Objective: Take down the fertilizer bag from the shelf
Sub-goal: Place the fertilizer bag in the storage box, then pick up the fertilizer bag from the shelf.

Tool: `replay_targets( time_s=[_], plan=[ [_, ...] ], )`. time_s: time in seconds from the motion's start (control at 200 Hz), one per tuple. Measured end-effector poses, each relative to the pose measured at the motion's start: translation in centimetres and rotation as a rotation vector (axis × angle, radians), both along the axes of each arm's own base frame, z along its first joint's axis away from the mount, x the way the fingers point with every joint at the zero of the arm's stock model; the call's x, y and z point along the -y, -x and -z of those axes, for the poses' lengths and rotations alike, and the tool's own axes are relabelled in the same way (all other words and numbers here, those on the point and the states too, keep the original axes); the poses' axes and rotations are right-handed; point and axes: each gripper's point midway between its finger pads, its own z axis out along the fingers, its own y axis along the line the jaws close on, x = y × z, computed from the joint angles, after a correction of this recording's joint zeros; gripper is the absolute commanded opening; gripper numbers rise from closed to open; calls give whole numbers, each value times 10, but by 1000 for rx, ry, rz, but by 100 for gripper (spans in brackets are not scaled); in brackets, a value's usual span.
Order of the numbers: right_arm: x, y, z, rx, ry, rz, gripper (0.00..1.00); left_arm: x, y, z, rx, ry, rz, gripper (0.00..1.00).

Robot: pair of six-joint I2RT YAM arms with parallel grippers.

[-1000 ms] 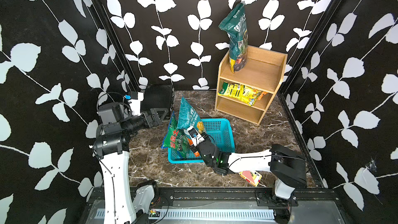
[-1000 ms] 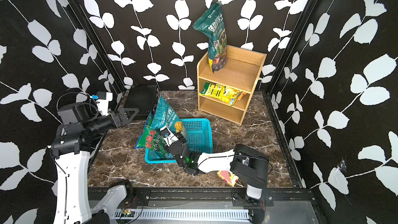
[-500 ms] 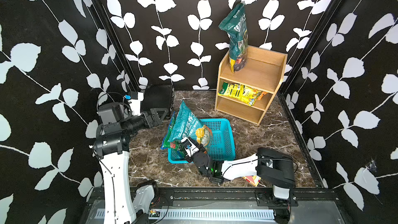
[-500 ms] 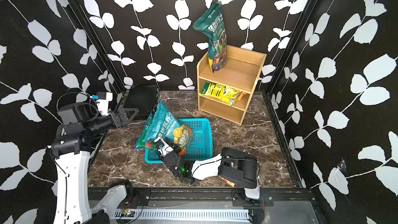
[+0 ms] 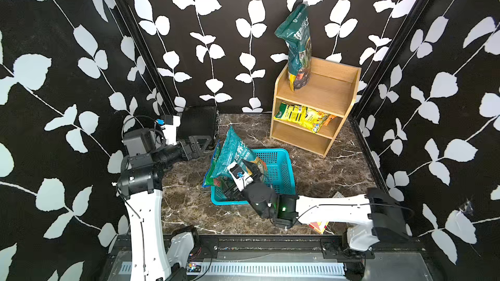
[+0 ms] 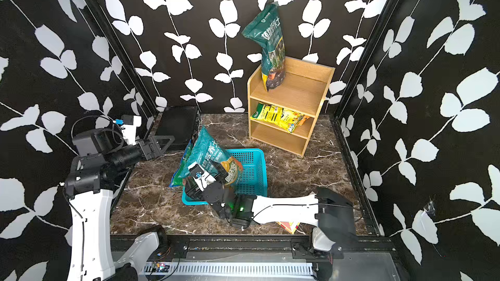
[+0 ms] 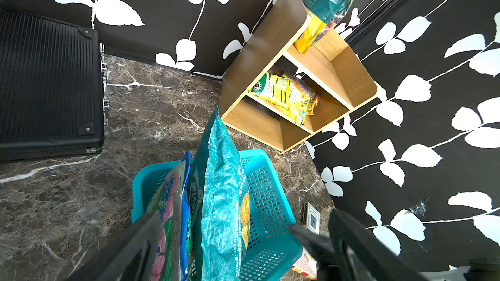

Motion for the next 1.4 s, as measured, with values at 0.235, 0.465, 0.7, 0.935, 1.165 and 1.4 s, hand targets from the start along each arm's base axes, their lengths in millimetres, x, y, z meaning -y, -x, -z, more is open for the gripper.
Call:
replay_targets(
  time_s=[0.235,0.465,0.7,0.935,1.165,1.4],
  plan=[
    [51,-6,-60,22,-10,102,99,-1,-1,1,-2,-5,-9,99],
    [100,-23,-103,96,47,258,100,-2,-1,1,-3,-8,-15,99],
    [190,-71,-153,159,-35,496,100,-3,-2,2,-3,-10,-18,99],
    [238,-117,-186,183,-71,671,100,-4,-2,2,-4,-13,-23,99],
    [238,-177,-215,183,-7,787,100,-4,-4,9,-20,-1,-23,99],
    [229,-248,-204,143,134,856,100,-2,-7,11,-25,23,-14,99]
  ],
)
